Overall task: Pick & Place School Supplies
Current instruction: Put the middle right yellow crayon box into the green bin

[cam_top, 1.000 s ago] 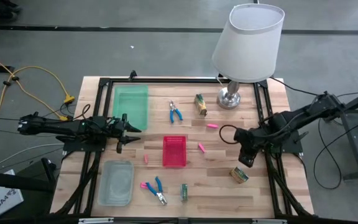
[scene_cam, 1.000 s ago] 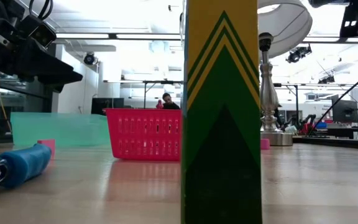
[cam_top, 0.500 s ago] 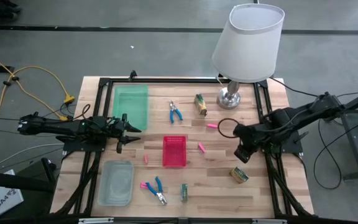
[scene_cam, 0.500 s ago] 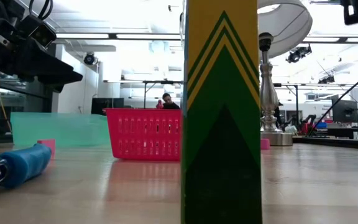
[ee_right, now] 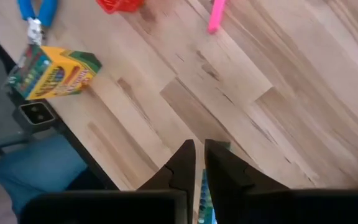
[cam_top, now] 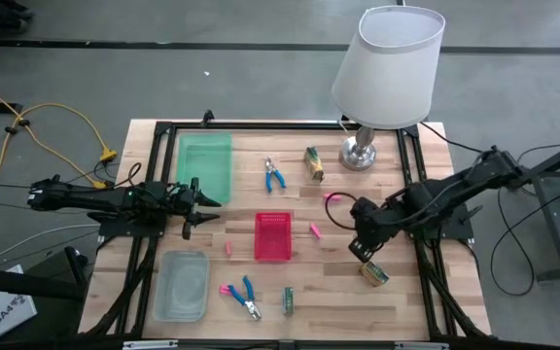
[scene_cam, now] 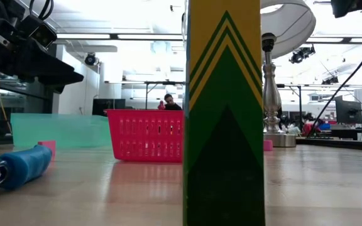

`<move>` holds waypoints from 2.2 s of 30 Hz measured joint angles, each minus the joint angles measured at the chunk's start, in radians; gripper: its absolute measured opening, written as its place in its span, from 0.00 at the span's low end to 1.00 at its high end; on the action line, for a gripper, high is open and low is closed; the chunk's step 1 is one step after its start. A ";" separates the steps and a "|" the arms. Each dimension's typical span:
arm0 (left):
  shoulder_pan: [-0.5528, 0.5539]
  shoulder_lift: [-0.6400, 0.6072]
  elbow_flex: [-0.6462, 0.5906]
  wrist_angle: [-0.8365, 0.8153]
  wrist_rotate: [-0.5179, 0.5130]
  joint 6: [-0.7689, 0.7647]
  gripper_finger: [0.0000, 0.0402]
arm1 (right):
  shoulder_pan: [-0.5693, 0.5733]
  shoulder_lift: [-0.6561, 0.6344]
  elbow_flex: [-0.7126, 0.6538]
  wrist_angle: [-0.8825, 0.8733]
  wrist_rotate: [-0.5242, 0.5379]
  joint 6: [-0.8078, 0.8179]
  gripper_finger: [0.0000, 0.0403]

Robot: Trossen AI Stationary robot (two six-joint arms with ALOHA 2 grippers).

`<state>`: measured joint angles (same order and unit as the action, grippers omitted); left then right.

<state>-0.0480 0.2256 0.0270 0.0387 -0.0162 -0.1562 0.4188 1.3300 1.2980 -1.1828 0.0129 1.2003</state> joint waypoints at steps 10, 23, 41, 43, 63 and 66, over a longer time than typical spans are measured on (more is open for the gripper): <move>0.000 0.000 0.000 0.000 0.000 0.000 0.40 | -0.008 0.018 0.000 0.001 0.008 0.005 0.04; 0.000 0.000 0.000 0.002 0.000 0.000 0.40 | 0.025 0.115 0.014 0.069 -0.078 -0.010 0.09; 0.000 0.000 0.000 0.003 0.000 0.000 0.40 | 0.121 0.185 0.091 -0.148 -0.089 0.276 0.03; 0.000 0.000 0.000 0.004 0.000 0.000 0.40 | 0.130 0.186 0.091 -0.153 -0.089 0.296 0.05; 0.000 0.000 0.000 0.015 0.000 0.000 0.40 | 0.193 0.232 0.091 -0.223 -0.096 0.349 0.36; 0.000 0.000 0.000 0.015 0.000 0.000 0.40 | 0.202 0.247 0.091 -0.230 -0.101 0.376 0.36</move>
<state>-0.0483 0.2254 0.0269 0.0536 -0.0165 -0.1566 0.6206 1.5765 1.3888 -1.4123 -0.0877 1.5762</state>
